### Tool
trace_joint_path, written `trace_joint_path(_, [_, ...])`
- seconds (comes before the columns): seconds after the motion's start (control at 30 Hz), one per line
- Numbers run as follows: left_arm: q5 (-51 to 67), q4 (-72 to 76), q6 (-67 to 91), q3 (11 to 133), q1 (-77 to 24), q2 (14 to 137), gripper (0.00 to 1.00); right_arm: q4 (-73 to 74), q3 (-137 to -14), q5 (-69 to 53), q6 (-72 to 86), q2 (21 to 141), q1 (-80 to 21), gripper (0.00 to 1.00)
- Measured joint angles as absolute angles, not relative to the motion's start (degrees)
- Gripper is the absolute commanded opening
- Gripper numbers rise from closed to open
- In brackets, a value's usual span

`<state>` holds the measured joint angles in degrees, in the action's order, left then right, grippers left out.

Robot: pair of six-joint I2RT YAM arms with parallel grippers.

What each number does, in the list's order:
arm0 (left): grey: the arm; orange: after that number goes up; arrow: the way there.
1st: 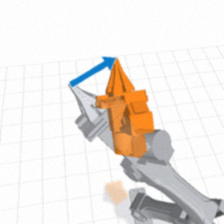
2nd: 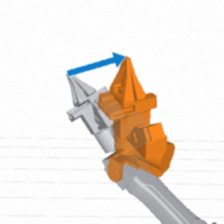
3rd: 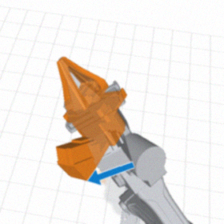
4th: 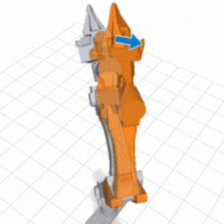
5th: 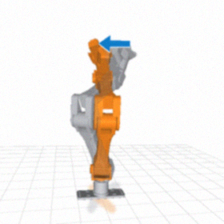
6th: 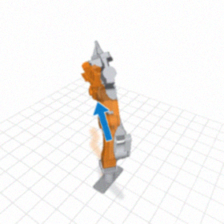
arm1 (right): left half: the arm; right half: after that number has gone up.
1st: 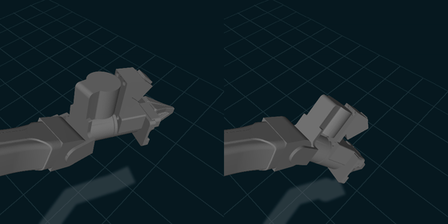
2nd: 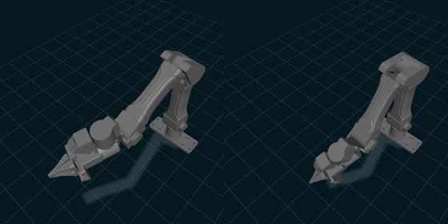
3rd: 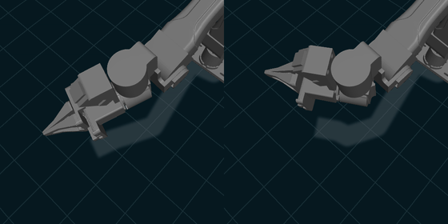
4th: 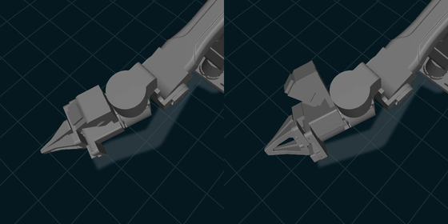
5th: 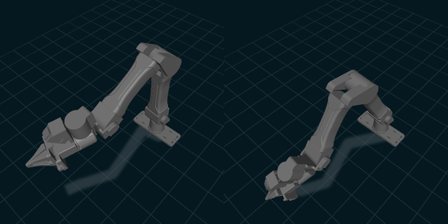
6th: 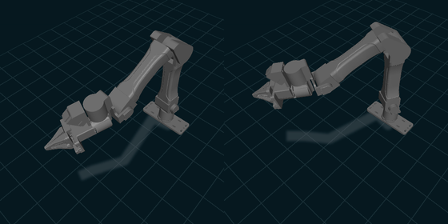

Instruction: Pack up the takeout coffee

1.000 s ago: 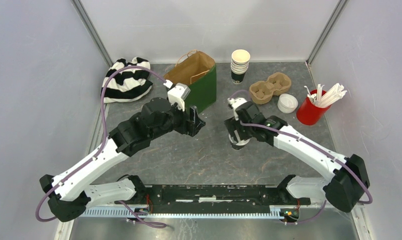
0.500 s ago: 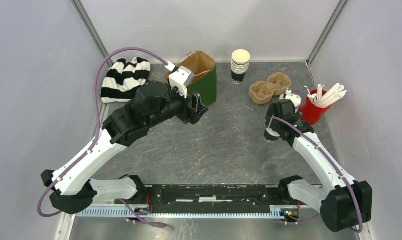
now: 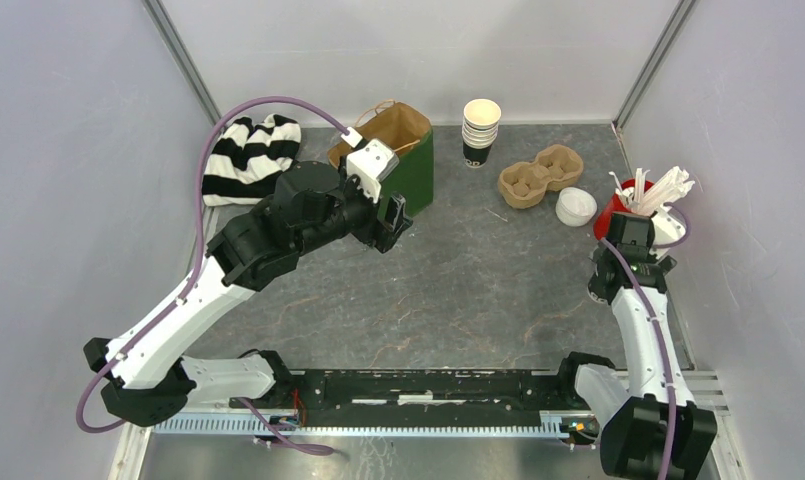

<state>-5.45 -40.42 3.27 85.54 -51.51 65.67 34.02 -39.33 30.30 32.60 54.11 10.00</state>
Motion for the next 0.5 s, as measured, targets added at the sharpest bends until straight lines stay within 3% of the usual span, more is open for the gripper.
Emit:
trace_joint_path(0.2, [-5.63, -40.40, 1.58, 85.54, -51.51, 65.28, 0.83, 33.93, -39.31, 28.82, 30.02, 52.84, 11.99, 0.98])
trace_joint_path(0.5, [-6.72, -40.32, 0.45, 85.32, -52.88, 64.58, 0.84, 44.03, -43.81, 25.67, 25.50, 52.56, 12.12, 0.98])
